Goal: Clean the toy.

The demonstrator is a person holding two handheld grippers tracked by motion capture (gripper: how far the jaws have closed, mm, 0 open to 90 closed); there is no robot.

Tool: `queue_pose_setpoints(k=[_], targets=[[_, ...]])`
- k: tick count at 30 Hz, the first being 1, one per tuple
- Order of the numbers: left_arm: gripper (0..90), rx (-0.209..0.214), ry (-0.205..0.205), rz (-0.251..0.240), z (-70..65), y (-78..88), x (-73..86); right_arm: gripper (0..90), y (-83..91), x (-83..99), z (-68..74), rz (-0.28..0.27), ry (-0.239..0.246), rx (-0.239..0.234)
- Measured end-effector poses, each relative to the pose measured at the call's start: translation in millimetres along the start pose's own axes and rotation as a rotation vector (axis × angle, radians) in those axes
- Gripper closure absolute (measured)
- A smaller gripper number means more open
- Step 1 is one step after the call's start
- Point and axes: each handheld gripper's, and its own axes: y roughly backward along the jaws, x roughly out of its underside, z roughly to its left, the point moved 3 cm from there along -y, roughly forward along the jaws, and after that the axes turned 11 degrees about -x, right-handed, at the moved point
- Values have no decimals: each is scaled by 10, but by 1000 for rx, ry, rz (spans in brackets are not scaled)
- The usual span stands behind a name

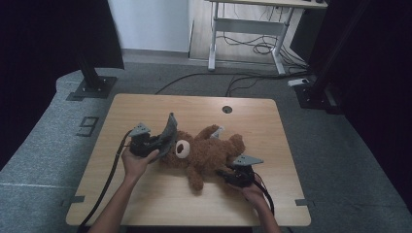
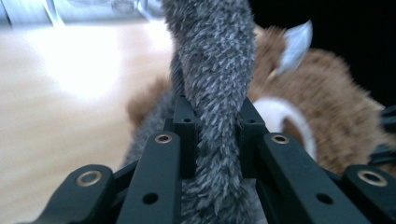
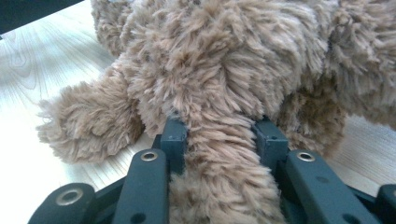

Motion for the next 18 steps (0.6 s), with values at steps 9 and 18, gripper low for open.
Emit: queue_pose_setpoints(k=[9,18], targets=[[759,-14,123,97,308,-119,251,641,-9,-4,13,3,5,0],[763,-20,77,207,353,-92,551,642,-1,-1,3,5,2,3]])
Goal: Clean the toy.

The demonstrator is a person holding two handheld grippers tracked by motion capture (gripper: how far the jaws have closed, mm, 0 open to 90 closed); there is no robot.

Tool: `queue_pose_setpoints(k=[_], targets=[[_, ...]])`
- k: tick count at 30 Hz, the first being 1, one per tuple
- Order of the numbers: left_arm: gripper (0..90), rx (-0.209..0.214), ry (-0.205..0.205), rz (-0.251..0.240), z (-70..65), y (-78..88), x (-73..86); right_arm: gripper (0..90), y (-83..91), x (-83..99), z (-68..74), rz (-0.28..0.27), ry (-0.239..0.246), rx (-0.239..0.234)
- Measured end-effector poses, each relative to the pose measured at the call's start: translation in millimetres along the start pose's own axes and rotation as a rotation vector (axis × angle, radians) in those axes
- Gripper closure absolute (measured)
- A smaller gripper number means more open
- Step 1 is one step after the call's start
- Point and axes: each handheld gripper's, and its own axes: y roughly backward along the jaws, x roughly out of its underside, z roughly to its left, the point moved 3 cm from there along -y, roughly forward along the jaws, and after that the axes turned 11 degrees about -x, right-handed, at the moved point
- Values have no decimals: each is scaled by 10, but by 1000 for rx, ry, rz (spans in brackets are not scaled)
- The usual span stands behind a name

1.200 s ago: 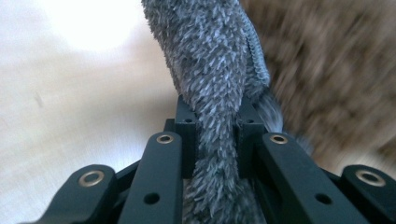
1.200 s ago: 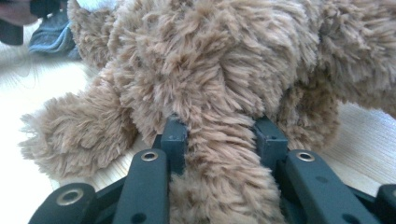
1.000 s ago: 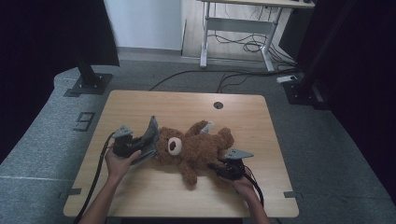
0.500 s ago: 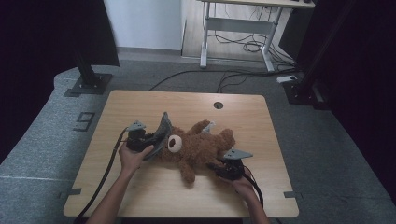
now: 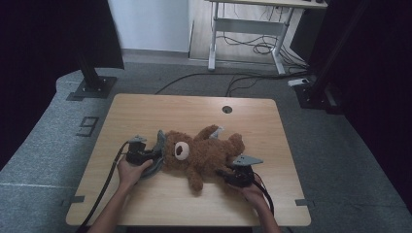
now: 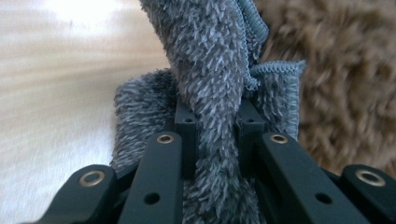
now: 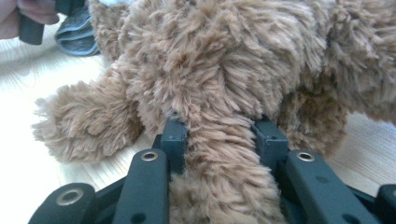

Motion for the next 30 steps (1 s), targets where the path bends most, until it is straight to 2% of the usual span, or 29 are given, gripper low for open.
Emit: queue_pose_setpoints(k=[2,3,5,6,7,8,9,10,11,12,15,18,19,20,23,25,28,30], targets=[[760,-10,1,-7,25,60,8,642,3,0,0,0,0,2],[759,-16,1,-21,31,97,-9,642,3,0,2,0,1,2],[759,-20,-7,-80,-5,226,-111,642,4,1,1,0,0,2],[759,-20,-7,-80,-5,226,-111,642,4,1,0,-1,-1,2],[759,-9,-26,-128,-85,321,-218,642,5,0,-2,0,-2,2],[759,-9,-26,-128,-85,321,-218,641,5,0,-3,0,-2,1],[758,7,-65,-155,-197,383,-348,642,6,0,-3,0,-2,0],[758,7,-65,-155,-197,383,-348,641,6,0,-4,-1,-2,-1],[757,14,-85,-166,-272,398,-442,641,6,1,-4,-1,-3,-1],[757,14,-85,-166,-272,398,-442,641,7,1,-3,-1,-3,0],[756,36,-97,-186,-385,379,-589,641,6,2,-1,-2,-2,1],[755,60,-103,-215,-522,350,-738,641,6,1,-3,-2,-2,-1],[755,57,-114,-218,-556,342,-773,641,6,1,-3,-2,-2,-1],[756,56,-129,-238,-640,299,-875,641,7,1,-4,-1,-1,-3],[756,64,-132,-233,-700,244,-941,640,6,2,-5,-2,2,-2],[755,65,-148,-216,-763,154,-994,640,6,2,-5,-2,1,-2],[752,75,-158,-151,-803,8,-990,636,7,2,-4,-3,2,-3],[757,81,-165,-105,-807,-77,-933,628,5,2,-1,-1,8,-5]])
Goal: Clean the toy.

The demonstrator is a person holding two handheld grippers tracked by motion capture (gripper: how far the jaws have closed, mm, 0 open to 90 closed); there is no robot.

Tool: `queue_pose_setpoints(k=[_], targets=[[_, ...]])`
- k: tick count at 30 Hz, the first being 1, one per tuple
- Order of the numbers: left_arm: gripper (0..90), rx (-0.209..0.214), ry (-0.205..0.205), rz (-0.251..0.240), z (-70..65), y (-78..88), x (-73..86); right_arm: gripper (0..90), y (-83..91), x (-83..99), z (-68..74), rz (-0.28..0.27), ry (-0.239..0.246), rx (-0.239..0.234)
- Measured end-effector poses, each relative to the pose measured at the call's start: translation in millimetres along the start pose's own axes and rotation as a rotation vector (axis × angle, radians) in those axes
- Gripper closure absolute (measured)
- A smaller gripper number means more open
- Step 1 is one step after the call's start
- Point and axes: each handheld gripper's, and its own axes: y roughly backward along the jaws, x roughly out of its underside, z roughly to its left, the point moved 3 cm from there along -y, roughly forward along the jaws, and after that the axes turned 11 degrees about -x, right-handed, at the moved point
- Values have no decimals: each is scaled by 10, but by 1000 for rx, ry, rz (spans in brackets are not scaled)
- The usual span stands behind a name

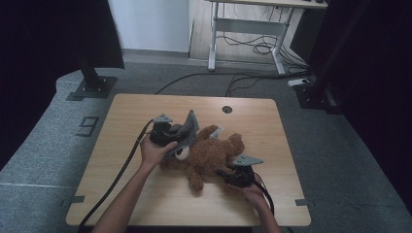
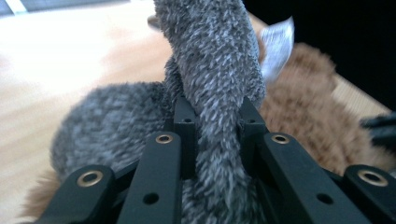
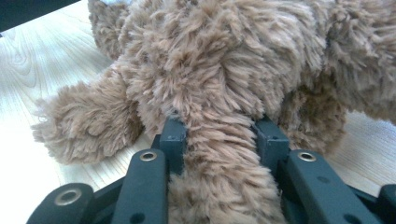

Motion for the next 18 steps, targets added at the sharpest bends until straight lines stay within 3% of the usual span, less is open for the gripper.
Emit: queue_pose_setpoints(k=[5,6,8,9,14,16,18], targets=[[761,-20,-33,-1,-76,36,125,580,-4,4,12,8,1,-4],[762,-21,-40,-1,-90,53,153,508,6,3,22,16,1,-19],[762,-14,-37,-10,-92,92,211,479,14,-3,29,13,0,-29],[765,-3,-27,-17,-86,107,247,410,46,-27,41,-7,-3,-40],[776,31,5,-62,-80,168,406,303,128,-109,39,-76,-27,-30],[778,25,-8,-75,-108,188,449,266,159,-155,44,-111,-37,-14],[780,14,-21,-86,-137,214,483,220,149,-185,45,-114,-50,7]])
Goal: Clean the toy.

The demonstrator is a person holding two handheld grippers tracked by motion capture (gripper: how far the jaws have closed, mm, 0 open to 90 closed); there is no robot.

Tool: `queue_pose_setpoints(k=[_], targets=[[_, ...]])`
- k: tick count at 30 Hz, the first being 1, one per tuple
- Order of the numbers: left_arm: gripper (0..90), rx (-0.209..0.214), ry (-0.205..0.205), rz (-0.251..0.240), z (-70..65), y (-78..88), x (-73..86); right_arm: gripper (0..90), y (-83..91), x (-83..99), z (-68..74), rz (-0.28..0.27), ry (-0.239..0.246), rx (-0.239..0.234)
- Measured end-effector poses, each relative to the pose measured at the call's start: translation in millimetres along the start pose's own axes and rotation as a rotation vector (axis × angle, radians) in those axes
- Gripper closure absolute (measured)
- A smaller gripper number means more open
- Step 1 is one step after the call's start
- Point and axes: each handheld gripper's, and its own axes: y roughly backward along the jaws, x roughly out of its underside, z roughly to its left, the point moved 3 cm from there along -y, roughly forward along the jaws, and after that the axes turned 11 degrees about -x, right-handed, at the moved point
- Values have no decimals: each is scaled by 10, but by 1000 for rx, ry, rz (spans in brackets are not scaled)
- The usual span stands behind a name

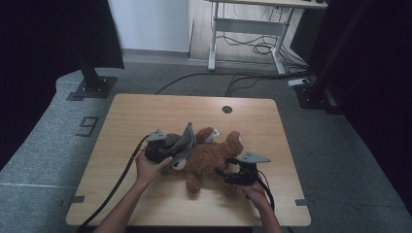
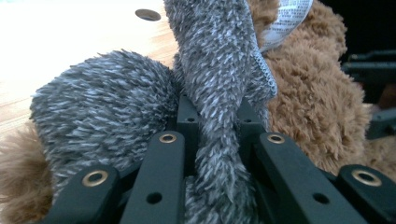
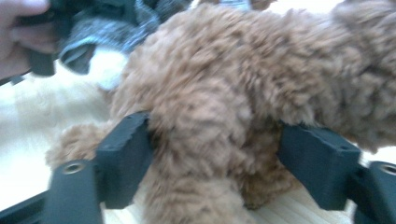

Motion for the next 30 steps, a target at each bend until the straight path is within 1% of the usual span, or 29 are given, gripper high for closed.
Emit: queue_pose_setpoints(k=[1,3,5,6,7,8,9,10,11,12,13,14,16,17,18,20,21,22,23,24,25,27,29,30], targets=[[780,0,-5,-3,-7,13,16,203,-19,-6,2,3,-10,6],[780,4,2,-13,-22,33,48,171,-84,-12,4,13,-19,10],[781,7,0,-14,-30,52,74,154,-187,-2,8,24,-12,7],[781,6,3,-13,-26,60,77,168,-242,13,15,32,-7,6],[781,8,12,-10,-17,68,78,210,-282,25,46,45,36,31],[781,18,23,-7,-9,73,79,301,-271,23,67,51,57,39],[781,24,31,-7,-9,76,82,353,-258,30,89,52,84,53],[781,26,30,-6,-15,81,83,353,-258,30,89,52,84,53],[779,26,31,-4,-32,92,80,443,-249,72,130,47,123,71],[779,27,31,-1,-44,105,72,443,-249,72,130,47,123,71],[778,24,30,0,-66,126,54,470,-246,84,136,47,125,70],[775,23,24,4,-91,149,24,500,-242,97,143,46,127,68],[772,22,16,-2,-165,181,-68,522,-234,109,153,47,134,71],[771,54,3,-3,-291,155,-174,527,-232,112,156,47,138,72],[772,54,3,-3,-291,155,-174,527,-232,112,156,47,138,72],[772,69,-31,-2,-448,95,-267,529,-235,113,159,48,145,77],[771,84,-54,3,-570,33,-327,530,-235,114,161,48,148,79],[770,91,-71,7,-659,-26,-372,532,-235,116,164,49,153,82],[769,98,-82,9,-737,-92,-411,539,-235,120,174,51,169,94],[769,102,-86,13,-786,-142,-438,539,-235,120,174,51,169,94],[765,105,-87,14,-853,-222,-474,544,-235,123,186,57,182,101],[762,106,-80,18,-936,-343,-505,545,-238,128,188,56,189,104],[760,95,-88,42,-980,-472,-479,547,-238,132,181,57,185,106],[760,91,-83,46,-980,-513,-460,547,-238,132,181,57,185,106]])
